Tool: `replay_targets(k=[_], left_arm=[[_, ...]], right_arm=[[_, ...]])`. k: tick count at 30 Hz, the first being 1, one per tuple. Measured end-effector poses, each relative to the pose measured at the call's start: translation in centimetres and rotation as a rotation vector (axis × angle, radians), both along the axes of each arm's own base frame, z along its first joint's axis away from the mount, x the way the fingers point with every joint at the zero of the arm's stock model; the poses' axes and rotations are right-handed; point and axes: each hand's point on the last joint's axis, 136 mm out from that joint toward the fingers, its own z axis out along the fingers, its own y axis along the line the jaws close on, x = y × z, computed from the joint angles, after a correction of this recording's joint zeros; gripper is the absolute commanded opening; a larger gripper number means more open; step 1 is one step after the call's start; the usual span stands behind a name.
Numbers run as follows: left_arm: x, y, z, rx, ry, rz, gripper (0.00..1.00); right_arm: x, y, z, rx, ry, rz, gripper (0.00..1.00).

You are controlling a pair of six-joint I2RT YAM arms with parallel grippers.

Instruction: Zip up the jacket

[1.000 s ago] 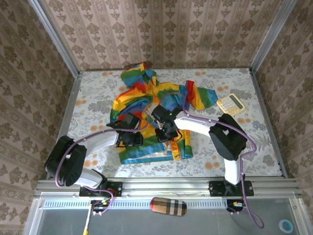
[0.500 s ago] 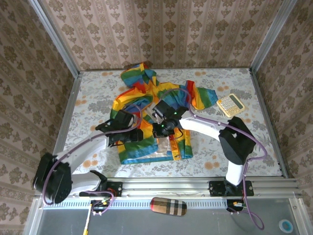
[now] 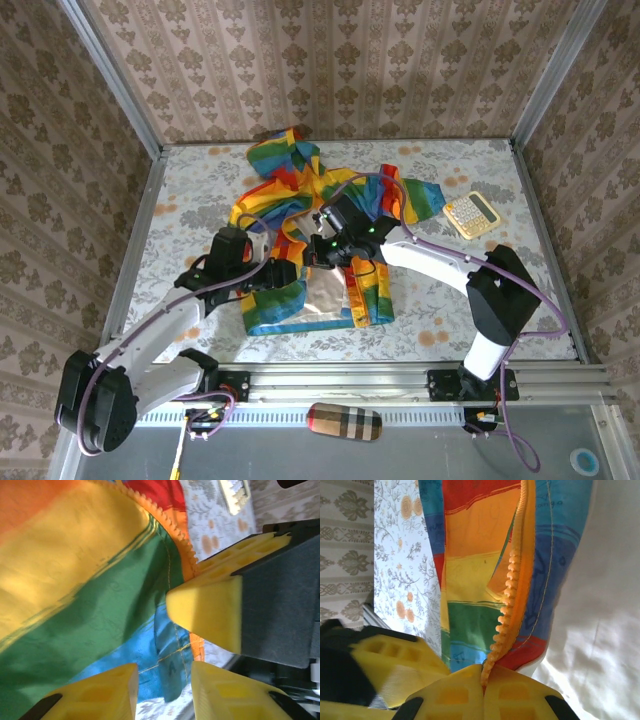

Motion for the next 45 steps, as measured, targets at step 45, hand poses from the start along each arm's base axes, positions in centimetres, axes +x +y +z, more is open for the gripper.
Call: replay_targets(k=[45], left_arm=[[-0.1,-0.1,0.5,-0.251,0.057,0.019,0.21]], right_arm=[[0.2,1.2,0.4,0.079,0.036,-0.001,0.00]])
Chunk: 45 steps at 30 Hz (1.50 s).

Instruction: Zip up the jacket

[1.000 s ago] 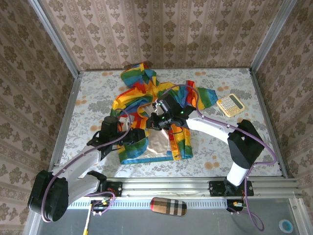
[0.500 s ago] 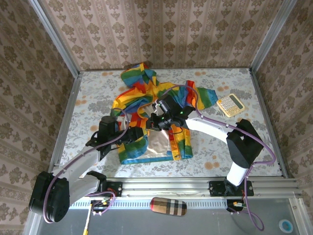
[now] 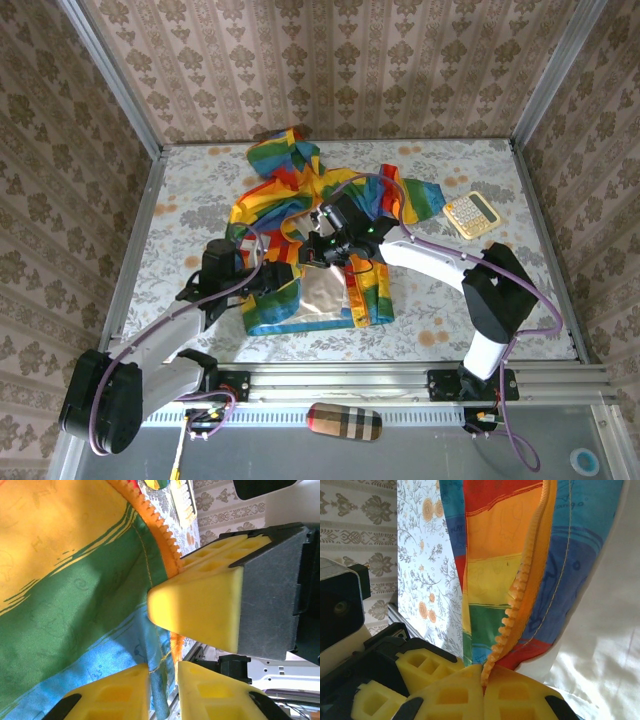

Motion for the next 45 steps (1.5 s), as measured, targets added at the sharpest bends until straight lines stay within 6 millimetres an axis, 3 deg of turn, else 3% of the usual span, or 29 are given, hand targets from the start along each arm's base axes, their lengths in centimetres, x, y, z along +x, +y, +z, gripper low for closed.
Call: replay_targets(k=[2,5,8,16,20,25,28,36,40,45], left_arm=[[0.0,0.0,0.0,-0.001,0.000,-0.001,0.17],[0.0,-0.1,0.0,-0.006,0.004,-0.006,0.00],[0.0,-0.2,-0.1,-0.009,0.010,-0.010,0.00],[0.0,-0.1,-0.5,-0.006,0.008,0.000,0.00],[0.1,0.1,-1.2,-0.002,0.014,0.037,0.00],[-0.6,-0.7,-2.4,0.017,0.024,0.063,0.00],[-0.5,-1.1,-2.3,0.020,0.013,0.080,0.00],[-0.2,-1.6,-2.3,0.032,-0.002,0.124,0.00],[-0.1,-1.5,-2.5,0.041,-0.001,0.140,0.00],[-0.1,-1.4,-2.8,0.054,0.002,0.150,0.00]], right_arm=[[0.0,0.0,0.0,-0.001,0.001,0.000,0.00],[-0.1,0.0,-0.1,0.000,0.005,0.004,0.00],[-0.1,0.1,-0.6,-0.005,0.015,0.007,0.00],[0.0,-0.9,-1.2,-0.039,0.025,0.007,0.28],[0.6,-3.2,-0.7,-0.064,0.016,-0.022,0.32],[0.2,-7.4,-0.1,-0.110,0.000,-0.065,0.18],[-0.8,-9.5,-1.2,-0.162,0.021,-0.074,0.19],[-6.0,-14.2,-7.0,-0.400,0.139,-0.027,0.33],[-7.5,-16.0,-8.0,-0.489,0.154,-0.008,0.38],[-8.6,-16.7,-8.7,-0.550,0.142,0.022,0.42]])
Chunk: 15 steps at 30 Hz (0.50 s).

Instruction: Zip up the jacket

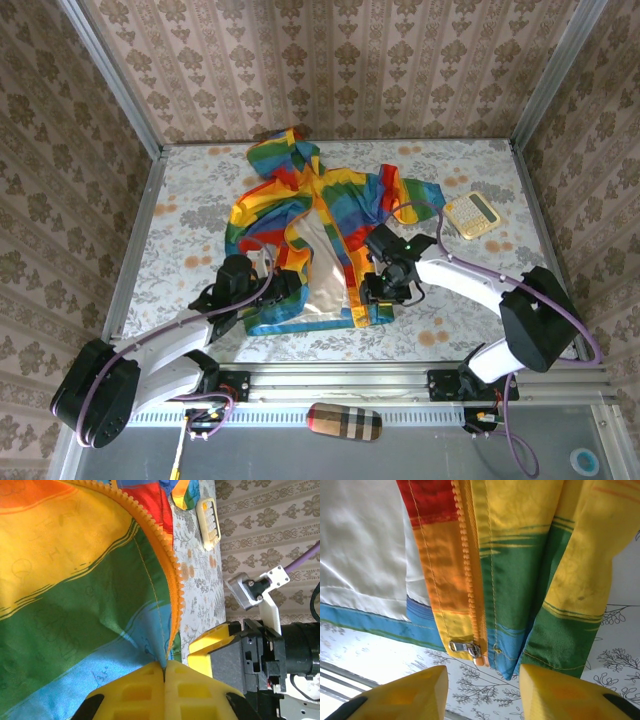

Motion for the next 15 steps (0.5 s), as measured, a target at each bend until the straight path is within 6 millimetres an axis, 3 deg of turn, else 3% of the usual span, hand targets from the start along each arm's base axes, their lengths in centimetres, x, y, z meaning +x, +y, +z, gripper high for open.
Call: replay_targets(k=[8,12,15], left_arm=[[0.0,0.1,-0.7,0.020,0.018,0.008,0.00],[-0.1,0.1,-1.0,0.027,0.027,0.007,0.00],[-0.1,0.1,-1.0,0.027,0.027,0.007,0.00]], right_arm=[[-0.9,-0.2,-2.6,-0.057,0.052,0.020,0.41],[-1.0,0.1,-3.4,-0.067,0.061,0.036,0.16],[-1.0,0.4,-3.5,-0.068,0.054,0.058,0.06]])
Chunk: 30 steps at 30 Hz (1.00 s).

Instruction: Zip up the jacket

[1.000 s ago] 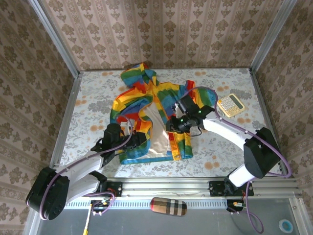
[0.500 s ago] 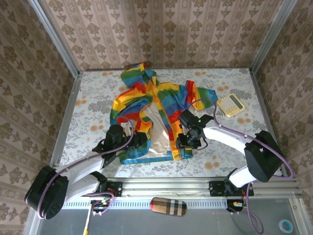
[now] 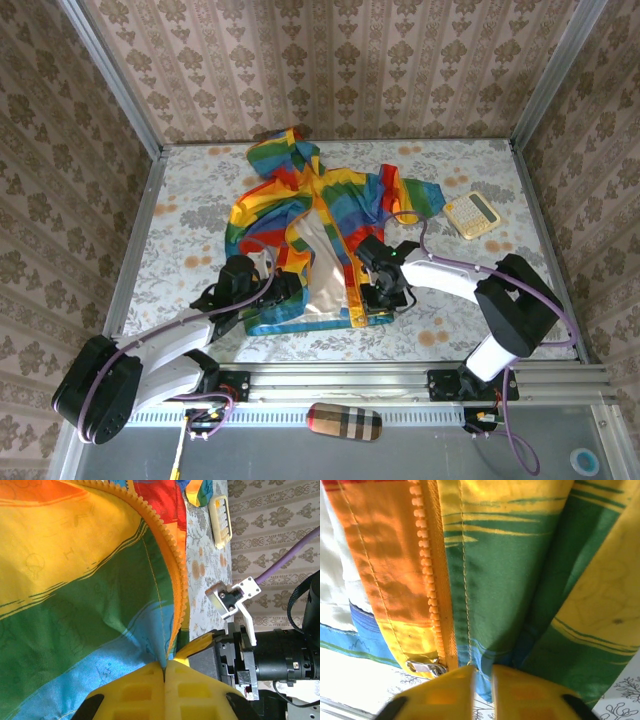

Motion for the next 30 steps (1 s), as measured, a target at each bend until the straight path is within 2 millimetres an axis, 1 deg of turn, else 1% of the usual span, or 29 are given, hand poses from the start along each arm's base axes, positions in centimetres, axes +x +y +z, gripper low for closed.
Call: replay_targets(k=[5,11,13,16,23,30], left_arm=[[0.1,0.0,0.0,0.001,-0.001,0.003,0.00],[0.1,0.0,-0.6,0.013,0.013,0.004,0.00],[0.0,0.0,-0.9,0.019,0.022,0.003,0.00],[0.0,0.0,-1.2,0.026,0.031,0.003,0.00],[-0.1,-0.1,-1.6,0.035,0.040,-0.004,0.00],[-0.1,-0.1,-2.1,0.042,0.052,-0.007,0.00]], right_arm=[[0.6,1.1,0.9,0.020,-0.029,0.017,0.00],[1.2,2.5,2.1,0.047,-0.064,0.039,0.01],[1.3,2.7,2.3,0.048,-0.073,0.044,0.06],[1.4,2.6,2.2,0.035,-0.083,0.044,0.15],[1.7,1.2,1.9,-0.040,-0.109,0.039,0.32],[1.8,0.5,1.5,-0.072,-0.115,0.035,0.36]])
